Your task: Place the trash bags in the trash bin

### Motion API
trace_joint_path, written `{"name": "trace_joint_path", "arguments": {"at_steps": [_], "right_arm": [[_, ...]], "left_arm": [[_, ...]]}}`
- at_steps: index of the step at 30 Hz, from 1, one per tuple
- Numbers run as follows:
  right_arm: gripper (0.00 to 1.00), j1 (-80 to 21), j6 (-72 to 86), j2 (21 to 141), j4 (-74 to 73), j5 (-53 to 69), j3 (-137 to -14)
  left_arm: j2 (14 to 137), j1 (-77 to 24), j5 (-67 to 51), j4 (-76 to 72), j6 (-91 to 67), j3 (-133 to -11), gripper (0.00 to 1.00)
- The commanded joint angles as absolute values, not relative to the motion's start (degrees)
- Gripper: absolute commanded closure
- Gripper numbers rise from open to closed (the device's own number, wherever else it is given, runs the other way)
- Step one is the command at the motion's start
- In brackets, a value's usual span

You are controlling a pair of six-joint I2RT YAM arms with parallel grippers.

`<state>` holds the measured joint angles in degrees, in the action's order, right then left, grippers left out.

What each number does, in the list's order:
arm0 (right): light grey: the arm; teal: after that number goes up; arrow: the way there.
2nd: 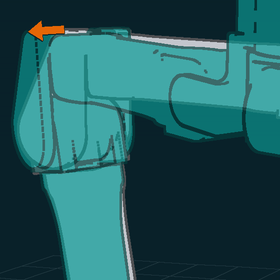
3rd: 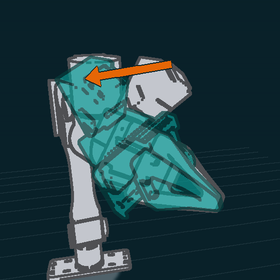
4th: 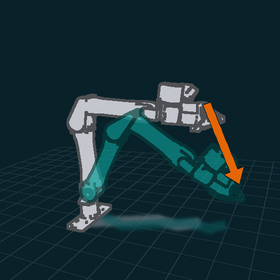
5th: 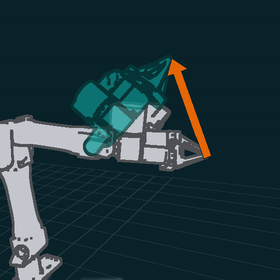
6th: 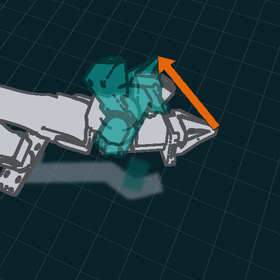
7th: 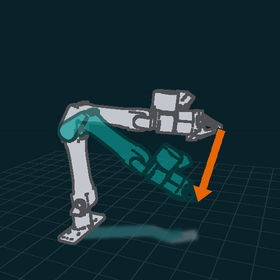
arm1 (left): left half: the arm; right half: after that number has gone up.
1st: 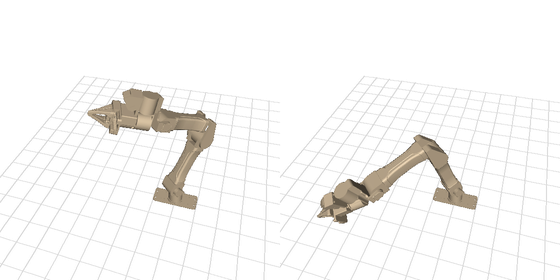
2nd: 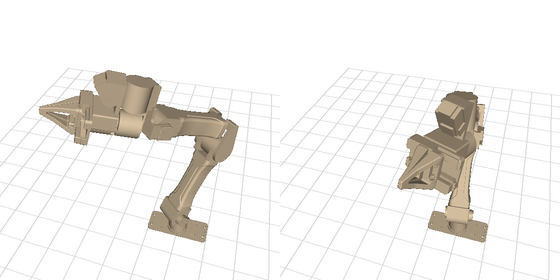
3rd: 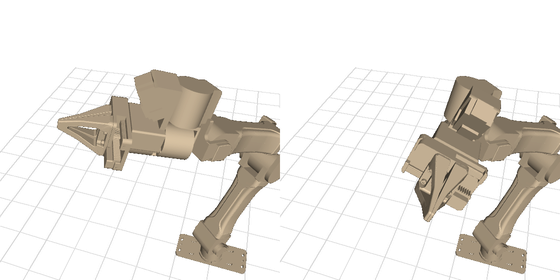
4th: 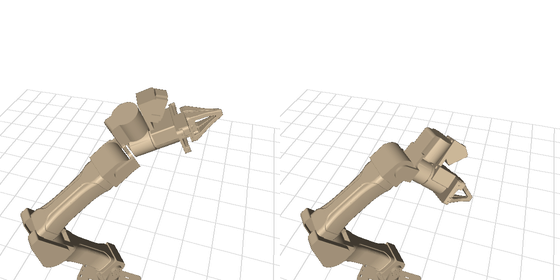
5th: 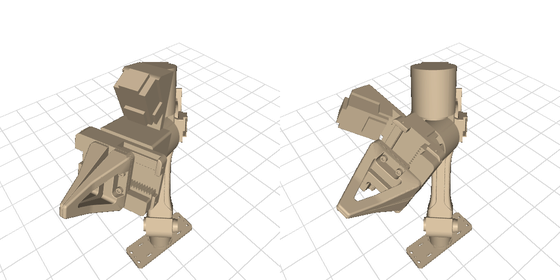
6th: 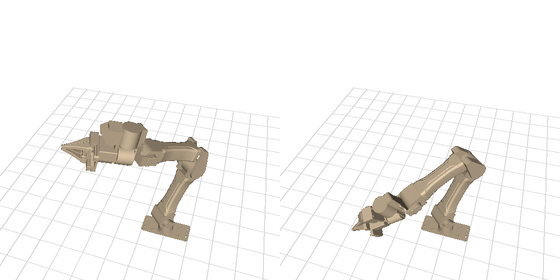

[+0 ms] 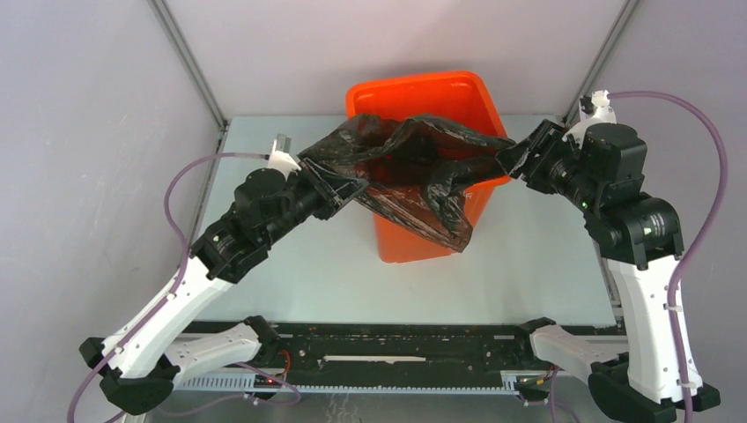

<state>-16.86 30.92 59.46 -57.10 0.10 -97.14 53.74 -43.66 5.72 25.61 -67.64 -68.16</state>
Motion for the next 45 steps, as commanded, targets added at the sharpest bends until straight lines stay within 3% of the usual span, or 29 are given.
{"name": "trace_joint_path", "arguments": {"at_steps": [1,3,5,12,23,29,32,35,38,40,43,45], "right_arm": [[0.42,-15.02,29.16,58.35,-52.24,-0.62,-96.28],[0.52,-14.99,29.38,58.76,-51.78,1.59,-96.13],[0.55,-14.94,29.96,59.05,-51.9,2.07,-96.04],[0.38,-14.94,31.07,56.32,-55.22,3.61,-97.29],[0.38,-14.86,31.7,55.53,-53.07,2.56,-93.07],[0.53,-14.85,31.83,58.18,-48.93,3.3,-92.6],[0.73,-14.85,32.67,58.73,-46.93,4.48,-92.33],[0.99,-14.77,32.7,59.3,-48.16,4.94,-94.01],[1.0,-14.77,32.7,58.55,-49.52,4.73,-95.16],[1.0,-14.6,33.09,57.93,-49.75,5.25,-95.16],[1.0,-14.5,33.61,57.36,-50.09,6.57,-95.31],[1.0,-14.5,33.58,57.11,-50.46,6.85,-95.45]], "left_arm": [[53.23,-42.5,2.6,27.16,-57.97,-70.45,0.84],[52.72,-41.72,2.19,27.88,-58.18,-70.34,0.78],[52.19,-40.57,0.97,27.56,-58.33,-70.32,0.77],[52.4,-36.92,-4.73,26.97,-59.1,-69.96,0.8],[53.16,-34.75,-8.79,26.28,-59.37,-69.22,0.81],[53.52,-34.26,-9.85,26.28,-58.89,-69.39,0.78],[53.33,-33.49,-10.62,26.49,-59.13,-69.91,0.71],[51.75,-31.4,-12.78,27.32,-60.35,-69.81,0.53],[48.97,-30.34,-12.24,27.77,-60.68,-69.97,0.33],[47.74,-30.3,-11.04,27.77,-60.82,-70.34,0.26],[47.6,-30.23,-10.68,27.77,-61.34,-70.57,0.24],[48.2,-30.23,-10.75,28.06,-61.8,-70.14,0.29]]}}
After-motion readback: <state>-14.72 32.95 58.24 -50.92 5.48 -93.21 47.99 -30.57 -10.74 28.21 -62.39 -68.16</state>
